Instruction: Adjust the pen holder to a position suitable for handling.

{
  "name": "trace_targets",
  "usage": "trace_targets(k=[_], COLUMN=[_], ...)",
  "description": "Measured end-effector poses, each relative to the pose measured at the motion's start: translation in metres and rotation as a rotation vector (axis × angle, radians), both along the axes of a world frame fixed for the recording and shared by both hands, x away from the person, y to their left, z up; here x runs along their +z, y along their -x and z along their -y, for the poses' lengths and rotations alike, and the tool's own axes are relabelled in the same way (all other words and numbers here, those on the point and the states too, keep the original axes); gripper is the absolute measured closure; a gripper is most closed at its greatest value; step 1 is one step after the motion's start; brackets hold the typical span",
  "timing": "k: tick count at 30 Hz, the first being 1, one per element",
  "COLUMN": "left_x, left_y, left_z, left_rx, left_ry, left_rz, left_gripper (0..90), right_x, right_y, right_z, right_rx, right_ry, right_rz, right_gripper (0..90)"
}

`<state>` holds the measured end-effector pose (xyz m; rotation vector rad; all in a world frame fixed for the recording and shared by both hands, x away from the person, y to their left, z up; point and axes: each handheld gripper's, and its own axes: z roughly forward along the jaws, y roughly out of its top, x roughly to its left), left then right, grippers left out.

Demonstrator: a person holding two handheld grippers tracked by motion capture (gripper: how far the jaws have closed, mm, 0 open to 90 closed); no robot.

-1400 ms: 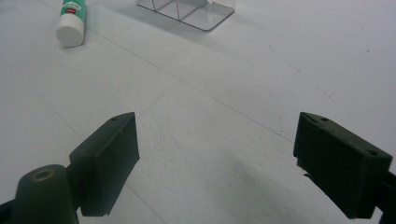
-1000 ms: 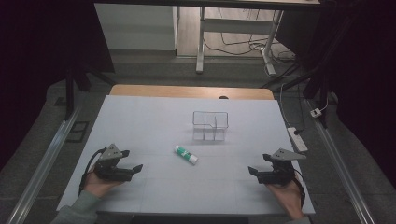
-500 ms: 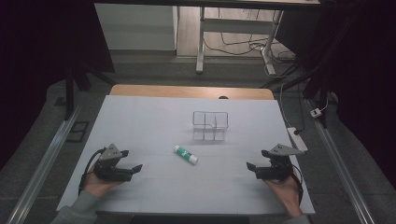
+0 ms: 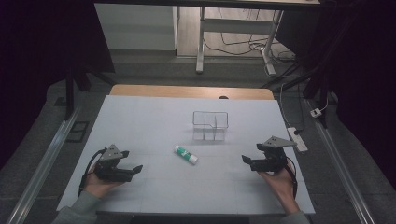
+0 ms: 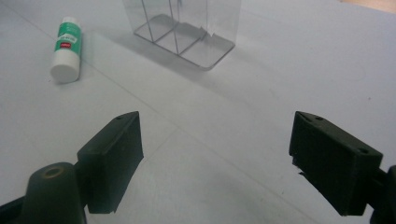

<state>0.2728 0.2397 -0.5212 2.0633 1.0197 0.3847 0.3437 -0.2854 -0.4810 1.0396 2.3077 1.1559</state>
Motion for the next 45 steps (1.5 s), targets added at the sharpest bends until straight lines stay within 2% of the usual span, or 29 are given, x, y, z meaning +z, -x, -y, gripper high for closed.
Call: trace_targets(k=[9,15,19,27,34,38,45], left_x=[0.000,0.000,0.000,-0.001,-0.001,-0.001,-0.001], left_y=[0.001,0.000,0.000,0.000,0.000,-0.001,-0.001], left_z=[0.000,0.000,0.001,0.001,0.002,0.002,0.002], left_rx=[0.001,0.002,0.003,0.009,0.007,0.007,0.005], left_ry=[0.001,-0.002,-0.004,-0.008,-0.009,-0.009,-0.008], left_rz=[-0.002,-0.006,-0.008,-0.015,-0.014,-0.015,-0.014], left_gripper=[17.6,17.7,17.7,17.8,17.8,17.9,17.8], right_x=[0.006,0.005,0.005,0.002,0.002,0.001,0.001], right_y=[-0.016,-0.028,-0.035,-0.047,-0.059,-0.064,-0.074], right_z=[-0.008,-0.013,-0.015,-0.020,-0.023,-0.026,-0.033], right_rx=[-0.007,-0.015,-0.023,-0.035,-0.058,-0.059,-0.051], right_ry=[-0.015,0.008,-0.003,0.021,0.020,0.025,0.027], right_rz=[-0.011,-0.017,-0.020,-0.023,-0.044,-0.042,-0.063], right_gripper=[19.5,21.0,21.9,25.2,30.8,35.2,43.1])
